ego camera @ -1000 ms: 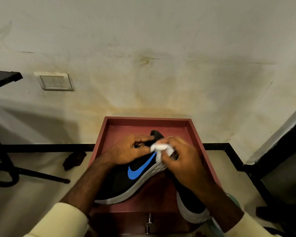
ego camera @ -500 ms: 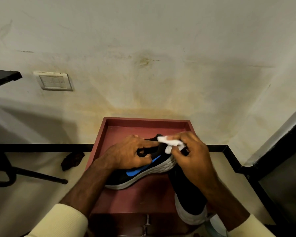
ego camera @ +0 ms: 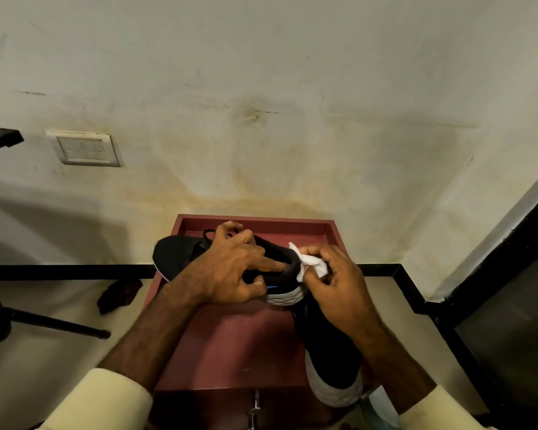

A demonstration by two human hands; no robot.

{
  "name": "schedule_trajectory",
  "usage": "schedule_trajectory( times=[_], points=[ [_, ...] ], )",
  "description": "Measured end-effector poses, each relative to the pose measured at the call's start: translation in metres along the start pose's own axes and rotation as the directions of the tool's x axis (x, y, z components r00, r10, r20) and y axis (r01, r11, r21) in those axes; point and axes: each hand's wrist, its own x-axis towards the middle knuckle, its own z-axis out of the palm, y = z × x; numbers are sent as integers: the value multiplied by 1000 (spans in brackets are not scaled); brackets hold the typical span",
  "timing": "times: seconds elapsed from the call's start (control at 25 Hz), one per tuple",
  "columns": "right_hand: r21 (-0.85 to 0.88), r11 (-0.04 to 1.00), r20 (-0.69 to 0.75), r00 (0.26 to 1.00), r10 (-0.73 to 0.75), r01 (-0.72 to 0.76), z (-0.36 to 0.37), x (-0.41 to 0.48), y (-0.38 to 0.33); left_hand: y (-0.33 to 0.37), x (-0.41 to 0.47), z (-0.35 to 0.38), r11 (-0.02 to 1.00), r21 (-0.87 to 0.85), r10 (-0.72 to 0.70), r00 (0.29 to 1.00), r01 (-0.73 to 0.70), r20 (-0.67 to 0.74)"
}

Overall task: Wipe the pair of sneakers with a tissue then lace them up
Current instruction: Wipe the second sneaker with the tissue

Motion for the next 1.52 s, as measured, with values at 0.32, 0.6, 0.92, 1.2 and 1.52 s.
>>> schedule_trajectory(
  times=[0.32, 0.6, 0.92, 1.2, 1.52],
  points=[
    [-39, 990, 355, 924, 141, -136, 1, -11, 2, 0, -10, -2, 997, 73, -33, 935, 8, 352],
    [-65, 993, 260, 959, 109, -95, 2, -15, 0, 17, -21, -7, 995, 82, -1, 832, -53, 554],
    [-150, 988, 241, 968, 66, -30, 24, -17, 6, 5, -46, -15, 926, -175, -251, 893, 333, 374],
    [-82, 993, 591, 806, -24, 89, 29, -26, -9, -6, -46, 2, 887, -99, -398, 855, 451, 333],
    [-133, 956, 338, 919, -204, 261, 65, -28, -27, -18, -41, 10, 773, -164, -571, 784, 613, 243]
  ],
)
